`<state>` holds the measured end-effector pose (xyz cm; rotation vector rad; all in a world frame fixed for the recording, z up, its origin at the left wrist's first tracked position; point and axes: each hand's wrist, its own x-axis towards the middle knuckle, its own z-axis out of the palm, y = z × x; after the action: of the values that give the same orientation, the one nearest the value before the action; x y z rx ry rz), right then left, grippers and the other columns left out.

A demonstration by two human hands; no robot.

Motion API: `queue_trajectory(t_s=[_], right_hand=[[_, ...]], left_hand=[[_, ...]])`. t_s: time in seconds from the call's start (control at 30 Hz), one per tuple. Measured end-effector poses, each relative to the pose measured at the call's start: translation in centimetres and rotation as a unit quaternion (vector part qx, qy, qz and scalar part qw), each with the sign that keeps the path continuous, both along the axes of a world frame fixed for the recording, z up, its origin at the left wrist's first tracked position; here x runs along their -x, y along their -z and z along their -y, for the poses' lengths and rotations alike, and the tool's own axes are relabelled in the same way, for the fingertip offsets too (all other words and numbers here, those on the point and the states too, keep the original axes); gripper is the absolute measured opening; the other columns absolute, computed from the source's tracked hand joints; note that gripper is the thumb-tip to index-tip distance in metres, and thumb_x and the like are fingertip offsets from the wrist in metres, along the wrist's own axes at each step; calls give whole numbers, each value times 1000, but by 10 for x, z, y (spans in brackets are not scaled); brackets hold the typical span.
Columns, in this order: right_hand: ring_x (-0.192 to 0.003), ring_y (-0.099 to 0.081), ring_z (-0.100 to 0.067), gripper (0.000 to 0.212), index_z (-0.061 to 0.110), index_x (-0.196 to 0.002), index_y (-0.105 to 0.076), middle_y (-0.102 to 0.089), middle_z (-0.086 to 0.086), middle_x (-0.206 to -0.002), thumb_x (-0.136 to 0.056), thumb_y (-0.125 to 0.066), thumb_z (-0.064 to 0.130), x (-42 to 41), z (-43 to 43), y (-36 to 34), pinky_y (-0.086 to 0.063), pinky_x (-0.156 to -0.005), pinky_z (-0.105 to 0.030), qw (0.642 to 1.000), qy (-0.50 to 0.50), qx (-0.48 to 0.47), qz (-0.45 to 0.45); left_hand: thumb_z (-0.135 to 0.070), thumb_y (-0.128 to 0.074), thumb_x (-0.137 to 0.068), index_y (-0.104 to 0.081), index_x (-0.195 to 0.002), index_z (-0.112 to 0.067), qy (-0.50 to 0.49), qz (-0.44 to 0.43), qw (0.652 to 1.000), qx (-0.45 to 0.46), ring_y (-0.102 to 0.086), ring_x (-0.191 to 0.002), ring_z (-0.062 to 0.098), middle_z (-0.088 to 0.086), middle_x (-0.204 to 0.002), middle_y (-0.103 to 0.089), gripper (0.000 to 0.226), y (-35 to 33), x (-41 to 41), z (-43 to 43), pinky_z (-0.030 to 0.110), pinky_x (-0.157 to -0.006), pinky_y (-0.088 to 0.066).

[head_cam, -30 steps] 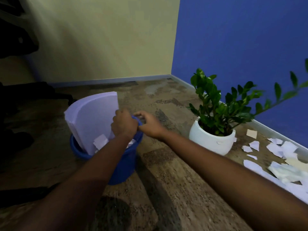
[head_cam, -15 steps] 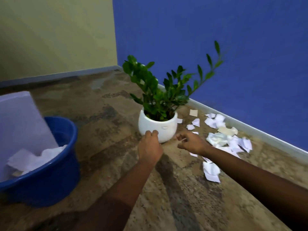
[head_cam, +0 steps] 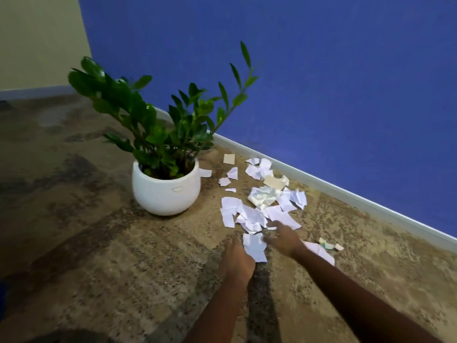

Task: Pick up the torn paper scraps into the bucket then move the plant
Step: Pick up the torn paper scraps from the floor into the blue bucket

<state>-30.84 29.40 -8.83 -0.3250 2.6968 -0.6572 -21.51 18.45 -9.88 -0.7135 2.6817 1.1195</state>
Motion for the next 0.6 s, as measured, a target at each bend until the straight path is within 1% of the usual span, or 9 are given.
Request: queue_trajectory(t_s=[0.03, 0.07, 0.17, 0.23, 0.27, 0.37, 0.43, 0.53, 0.6], right_hand=[[-128, -45, -25, 63, 13, -138, -39, -48, -9, -137, -85, -65, 35, -2, 2, 16, -37, -101, -23, 1000, -4, -10, 1], [-132, -40, -25, 70, 15, -140, -36, -42, -7, -144, -81, -66, 42, -4, 4, 30, -33, -106, -29, 1000, -11, -21, -4], [-141, -25, -27, 88, 23, -145, -24, -24, -4, -155, -75, -62, 60, -9, 11, 59, -27, -113, -40, 997, -33, -65, -6], [-145, -15, -31, 85, 31, -148, -14, -11, -5, -159, -79, -52, 64, -6, 12, 71, -23, -115, -46, 992, -53, -115, -2], [-145, -14, -32, 78, 33, -148, -14, -10, -6, -159, -83, -48, 61, -5, 13, 75, -24, -114, -47, 987, -65, -143, -17], [-140, -24, -32, 54, 26, -144, -27, -24, -7, -154, -94, -43, 38, -6, 13, 76, -33, -109, -44, 977, -83, -179, -84], [-133, -35, -28, 44, 19, -139, -37, -36, -8, -147, -95, -43, 21, -4, 10, 75, -39, -105, -38, 979, -88, -149, -111], [-114, -51, -22, 33, 13, -123, -56, -56, -12, -127, -93, -42, 11, -6, 5, 68, -42, -90, -26, 990, -87, -1, -109], [-98, -54, -17, 29, 11, -111, -63, -64, -11, -113, -90, -44, 5, -11, -1, 62, -36, -77, -21, 988, -95, 78, -93]], left_hand=[[-14, -43, -96, -29, -147, -14, 1, 1, 1000, -17, -39, -137, 24, 7, -150, -35, 53, 5, 2, -4, 34, -109, -38], [-14, -43, -96, -26, -148, -15, -3, 5, 999, -33, -39, -137, 25, 8, -151, -34, 55, 9, 2, -6, 35, -108, -39], [-13, -41, -97, -22, -150, -16, -36, 7, 997, -68, -40, -136, 26, 8, -151, -35, 57, 23, 5, -6, 37, -107, -41], [-10, -40, -97, -17, -151, -13, -58, 8, 995, -86, -38, -138, 26, 9, -153, -33, 59, 31, 8, -4, 36, -109, -39], [-9, -40, -96, -16, -152, -12, -66, 8, 994, -89, -38, -139, 26, 9, -154, -32, 61, 35, 9, -2, 35, -110, -39], [-8, -42, -96, -26, -149, -11, -73, -31, 993, -92, -43, -135, 26, 9, -151, -38, 55, 41, 13, 0, 34, -108, -41], [-13, -43, -98, -35, -143, -12, -78, -56, 990, -104, -51, -127, 28, 11, -143, -48, 47, 44, 19, 0, 37, -102, -45], [-23, -42, -99, -35, -143, -10, -79, -68, 980, -171, -55, -119, 34, 17, -136, -53, 46, 45, 30, -5, 43, -98, -48], [-27, -45, -98, -28, -147, -14, -103, -68, 953, -276, -57, -116, 35, 18, -135, -53, 54, 44, 36, -12, 44, -95, -51]])
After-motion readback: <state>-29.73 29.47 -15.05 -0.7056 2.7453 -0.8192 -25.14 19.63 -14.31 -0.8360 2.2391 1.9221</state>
